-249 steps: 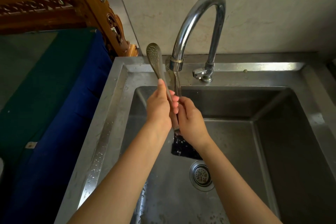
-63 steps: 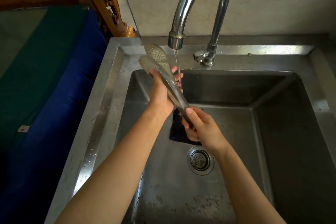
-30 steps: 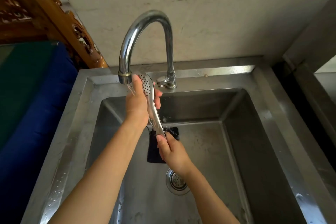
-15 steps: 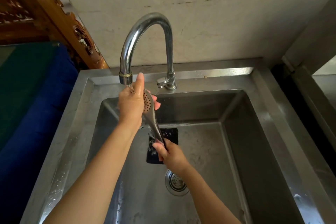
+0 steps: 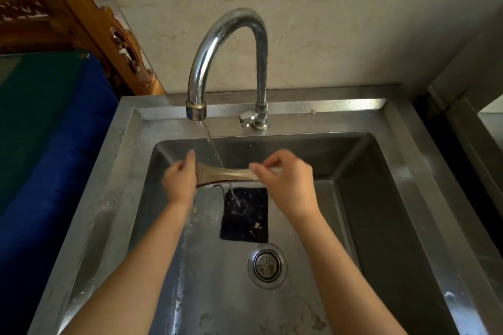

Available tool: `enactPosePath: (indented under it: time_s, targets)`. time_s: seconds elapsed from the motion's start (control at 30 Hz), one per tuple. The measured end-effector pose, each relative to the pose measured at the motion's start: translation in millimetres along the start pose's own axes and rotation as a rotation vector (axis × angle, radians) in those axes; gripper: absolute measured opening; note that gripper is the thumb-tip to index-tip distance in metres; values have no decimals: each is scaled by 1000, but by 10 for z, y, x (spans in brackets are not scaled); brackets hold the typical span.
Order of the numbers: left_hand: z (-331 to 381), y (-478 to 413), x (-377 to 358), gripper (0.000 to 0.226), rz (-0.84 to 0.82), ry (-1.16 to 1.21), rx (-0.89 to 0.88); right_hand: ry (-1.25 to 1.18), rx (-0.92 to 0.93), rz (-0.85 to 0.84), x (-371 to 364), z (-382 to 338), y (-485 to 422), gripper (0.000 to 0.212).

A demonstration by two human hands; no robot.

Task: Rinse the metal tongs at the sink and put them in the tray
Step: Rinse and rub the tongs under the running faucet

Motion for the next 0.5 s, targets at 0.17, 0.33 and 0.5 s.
enactPosePath:
  time_s: [0.17,0.33,0.5]
  targets:
    - [-1044,477,23,41,-15,201,546,-48,122,-102,-371,-504,-168,21]
    - [-1311,735,158,47,-46,245,637,6,298,-336,-828,-782,-183,17]
    - [-1008,698,108,55,-117,254,471,-9,272,-237,-798,-869,-348,19]
Point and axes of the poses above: each hand's wrist, its own y-axis away from the middle knuckle, its own x-axis out of the back of the hand, z = x × y, the point moved 10 cm from there along -y, towards the middle knuckle, and after that the axes turned 13 degrees about y, right-handed, at the moved point
